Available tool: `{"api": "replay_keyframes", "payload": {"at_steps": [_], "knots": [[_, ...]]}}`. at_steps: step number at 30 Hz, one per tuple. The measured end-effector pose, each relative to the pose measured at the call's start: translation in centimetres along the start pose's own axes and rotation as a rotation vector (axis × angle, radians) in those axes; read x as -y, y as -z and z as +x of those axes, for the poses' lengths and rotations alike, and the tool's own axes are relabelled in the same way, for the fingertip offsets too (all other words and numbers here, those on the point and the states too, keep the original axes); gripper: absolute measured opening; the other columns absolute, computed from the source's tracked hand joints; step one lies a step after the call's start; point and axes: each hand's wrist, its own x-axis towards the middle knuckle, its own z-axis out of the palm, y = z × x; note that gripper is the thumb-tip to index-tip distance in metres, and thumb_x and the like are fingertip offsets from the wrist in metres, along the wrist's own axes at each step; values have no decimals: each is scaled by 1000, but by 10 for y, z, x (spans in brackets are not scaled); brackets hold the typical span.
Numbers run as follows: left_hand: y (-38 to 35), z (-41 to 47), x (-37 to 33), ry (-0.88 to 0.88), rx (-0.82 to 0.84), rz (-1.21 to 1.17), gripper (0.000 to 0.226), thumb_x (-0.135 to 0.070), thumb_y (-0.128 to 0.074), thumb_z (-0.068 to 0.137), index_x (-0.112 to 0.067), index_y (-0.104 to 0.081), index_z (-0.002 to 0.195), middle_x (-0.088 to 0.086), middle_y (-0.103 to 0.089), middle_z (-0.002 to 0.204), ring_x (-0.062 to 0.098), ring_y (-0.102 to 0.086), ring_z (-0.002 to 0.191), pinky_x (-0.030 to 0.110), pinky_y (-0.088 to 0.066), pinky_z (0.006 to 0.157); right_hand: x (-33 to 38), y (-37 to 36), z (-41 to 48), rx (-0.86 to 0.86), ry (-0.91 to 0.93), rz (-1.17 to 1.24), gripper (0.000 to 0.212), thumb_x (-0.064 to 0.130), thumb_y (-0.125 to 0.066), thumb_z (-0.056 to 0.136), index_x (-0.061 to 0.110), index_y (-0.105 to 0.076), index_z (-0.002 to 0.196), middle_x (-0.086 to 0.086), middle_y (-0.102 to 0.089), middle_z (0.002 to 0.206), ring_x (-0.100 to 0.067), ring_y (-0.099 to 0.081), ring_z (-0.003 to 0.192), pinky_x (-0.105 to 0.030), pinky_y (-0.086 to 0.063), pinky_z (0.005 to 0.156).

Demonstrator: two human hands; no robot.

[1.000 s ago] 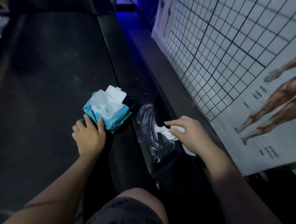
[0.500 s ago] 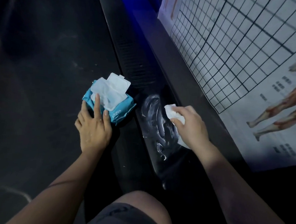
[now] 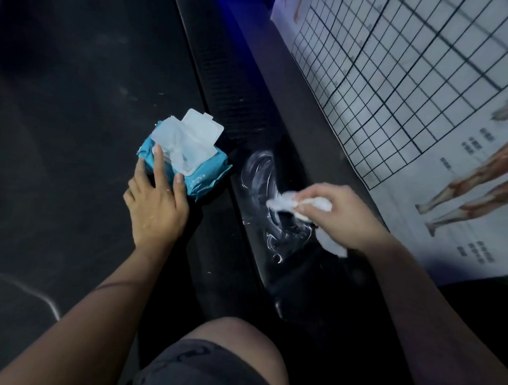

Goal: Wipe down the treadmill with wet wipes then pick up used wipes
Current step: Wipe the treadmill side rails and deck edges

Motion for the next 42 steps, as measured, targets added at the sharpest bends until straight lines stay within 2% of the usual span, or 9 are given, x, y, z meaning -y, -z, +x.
{"api": "replay_keyframes", "payload": {"at_steps": [4,9,14,19,24,30,33,36,42], "knots": [[2,1,0,6,5,-7,63,-48,-30,110,-27,-8,165,22,-24,163,42,-34,139,61,-27,114,1,-10,11,-214,-111,-123,16,27,-67,94,32,-72,109,9,-63,113,-9,-58,103,-15,-41,79],[4,0,0,7,14,-24,61,-49,-30,110,-32,-8,165,21,-24,163,42,-34,140,60,-25,116,-4,-12,1,20,-142,-334,21,32,-66,92,37,-71,112,7,-66,119,-19,-63,108,-42,-53,92],[5,-1,0,11,13,-25,62,-48,-30,110,-32,-8,165,20,-24,163,41,-34,141,60,-25,116,7,-16,-12,270,-42,-209,10,29,-72,86,35,-77,93,16,-72,97,0,-66,92,-32,-55,87],[4,-1,0,7,4,-22,63,-48,-31,110,-30,-8,165,21,-25,163,40,-33,142,59,-25,116,8,6,-4,-149,-143,74,8,30,-74,89,29,-73,97,17,-72,101,6,-63,79,-17,-44,66],[3,0,1,11,5,-12,63,-48,-31,110,-29,-8,165,21,-25,163,41,-32,143,60,-25,116,1,-8,-18,-57,-195,-383,14,30,-66,90,33,-68,103,8,-68,107,-18,-65,90,-33,-52,74],[3,0,0,10,0,-22,63,-48,-32,109,-28,-10,165,20,-26,163,41,-34,141,60,-25,115,23,-36,-20,157,-149,-247,11,41,-69,84,34,-73,92,11,-70,100,-15,-67,92,-36,-58,77],[3,-1,0,13,-5,-27,63,-48,-33,109,-28,-10,165,21,-27,162,41,-34,141,60,-25,115,19,-26,-12,-36,-116,-17,8,31,-77,83,28,-75,90,15,-72,91,-3,-66,89,-19,-49,73],[3,-1,-1,9,-3,-17,62,-48,-31,110,-30,-10,165,20,-27,162,40,-34,142,59,-25,115,3,-6,-5,-290,-149,-41,7,30,-73,87,30,-74,93,13,-65,100,-9,-62,91,-26,-47,78],[5,-1,1,-34,12,7,50,-47,-28,111,-46,-22,161,20,-26,162,38,-36,138,57,-24,116,9,-35,-10,-157,-75,-392,9,30,-66,92,32,-73,98,11,-62,109,-26,-66,92,-39,-53,78]]}}
